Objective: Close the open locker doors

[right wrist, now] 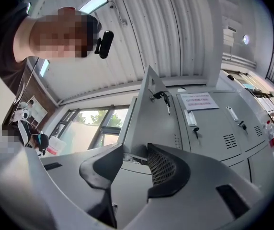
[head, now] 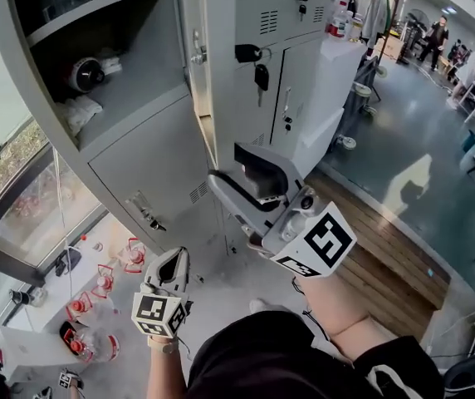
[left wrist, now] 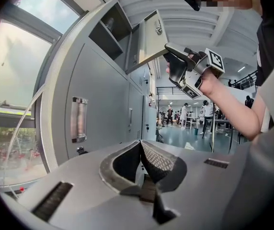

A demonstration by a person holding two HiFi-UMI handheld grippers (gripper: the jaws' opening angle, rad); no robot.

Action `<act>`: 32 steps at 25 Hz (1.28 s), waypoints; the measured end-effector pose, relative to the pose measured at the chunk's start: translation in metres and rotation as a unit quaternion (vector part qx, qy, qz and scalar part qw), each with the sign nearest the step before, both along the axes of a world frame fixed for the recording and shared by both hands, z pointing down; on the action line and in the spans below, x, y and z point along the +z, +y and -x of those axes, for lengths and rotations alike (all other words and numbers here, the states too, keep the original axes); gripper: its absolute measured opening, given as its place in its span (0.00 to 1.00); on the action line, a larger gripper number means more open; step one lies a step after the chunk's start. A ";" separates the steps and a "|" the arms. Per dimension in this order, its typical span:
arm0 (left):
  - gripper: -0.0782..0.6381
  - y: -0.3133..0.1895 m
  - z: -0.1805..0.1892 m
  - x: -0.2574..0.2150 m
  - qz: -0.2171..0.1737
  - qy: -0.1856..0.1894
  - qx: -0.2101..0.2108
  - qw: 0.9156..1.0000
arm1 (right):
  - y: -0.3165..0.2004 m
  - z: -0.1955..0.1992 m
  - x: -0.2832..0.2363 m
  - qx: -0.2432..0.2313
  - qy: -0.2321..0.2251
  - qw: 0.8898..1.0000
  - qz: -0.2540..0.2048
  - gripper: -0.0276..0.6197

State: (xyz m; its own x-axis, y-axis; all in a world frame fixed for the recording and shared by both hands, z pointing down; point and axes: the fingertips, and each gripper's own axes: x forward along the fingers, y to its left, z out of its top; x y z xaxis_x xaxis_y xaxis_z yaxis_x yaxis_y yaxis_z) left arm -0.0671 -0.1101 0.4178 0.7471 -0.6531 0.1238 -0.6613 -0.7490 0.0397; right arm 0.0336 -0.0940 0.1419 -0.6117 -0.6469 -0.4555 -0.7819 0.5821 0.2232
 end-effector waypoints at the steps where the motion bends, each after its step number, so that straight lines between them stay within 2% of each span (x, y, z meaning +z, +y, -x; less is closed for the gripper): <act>1: 0.14 0.000 0.007 0.001 0.000 0.000 -0.009 1.000 | -0.001 0.006 0.000 -0.004 0.004 1.000 -0.002 0.31; 9: 0.14 0.006 0.053 0.002 0.007 -0.001 -0.076 0.997 | -0.009 0.058 -0.008 -0.047 0.018 0.999 -0.021 0.35; 14: 0.14 0.009 0.081 0.001 0.016 -0.001 -0.133 0.991 | -0.025 0.083 -0.003 -0.091 0.025 0.995 -0.016 0.35; 17: 0.14 0.007 0.098 0.004 0.017 0.000 -0.150 0.989 | -0.036 0.098 -0.002 -0.105 0.023 0.994 -0.011 0.35; 22: 0.13 0.010 0.124 0.008 0.021 0.002 -0.198 0.980 | -0.052 0.123 -0.002 -0.145 0.017 0.989 -0.003 0.35; 32: 0.14 0.008 0.155 0.010 0.025 0.002 -0.263 0.964 | -0.090 0.151 -0.005 -0.192 -0.002 0.981 0.021 0.36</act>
State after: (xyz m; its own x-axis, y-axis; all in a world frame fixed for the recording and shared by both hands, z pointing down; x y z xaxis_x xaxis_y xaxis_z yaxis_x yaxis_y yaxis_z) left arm -0.2219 -0.1016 0.4280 0.3145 -0.9351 0.1633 -0.9491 -0.3068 0.0712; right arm -0.1177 -0.1837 0.1373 -0.8122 -0.3879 -0.4357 -0.5045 0.8421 0.1906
